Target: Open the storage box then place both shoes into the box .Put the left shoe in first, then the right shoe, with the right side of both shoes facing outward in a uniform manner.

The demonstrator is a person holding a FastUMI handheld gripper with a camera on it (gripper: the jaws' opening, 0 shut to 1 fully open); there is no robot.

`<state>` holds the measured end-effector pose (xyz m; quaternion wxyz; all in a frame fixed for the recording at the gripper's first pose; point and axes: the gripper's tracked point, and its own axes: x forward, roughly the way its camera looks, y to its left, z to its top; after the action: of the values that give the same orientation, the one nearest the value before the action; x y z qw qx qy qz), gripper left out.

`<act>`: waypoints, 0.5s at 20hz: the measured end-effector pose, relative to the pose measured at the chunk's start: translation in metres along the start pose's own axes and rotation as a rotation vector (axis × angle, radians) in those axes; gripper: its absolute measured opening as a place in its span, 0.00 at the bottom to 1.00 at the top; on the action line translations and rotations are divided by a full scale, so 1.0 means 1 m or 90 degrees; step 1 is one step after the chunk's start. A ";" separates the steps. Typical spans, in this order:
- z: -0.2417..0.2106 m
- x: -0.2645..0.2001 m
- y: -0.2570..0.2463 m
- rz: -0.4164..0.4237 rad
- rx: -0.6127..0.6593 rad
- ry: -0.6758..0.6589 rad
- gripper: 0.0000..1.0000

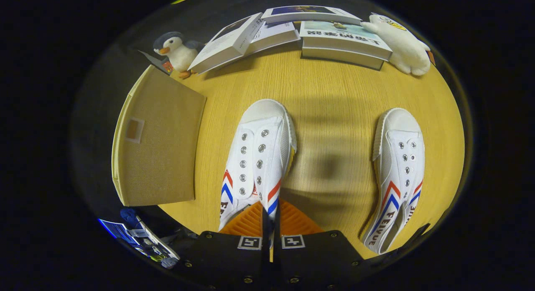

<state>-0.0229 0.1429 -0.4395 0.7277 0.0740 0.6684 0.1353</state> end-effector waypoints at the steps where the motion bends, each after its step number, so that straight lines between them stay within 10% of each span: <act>1: 0.002 -0.008 0.003 0.002 0.001 -0.004 0.03; 10: 0.038 -0.083 0.044 0.002 -0.053 -0.044 0.03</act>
<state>0.0043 0.1626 -0.3439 0.7528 0.0492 0.6362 0.1614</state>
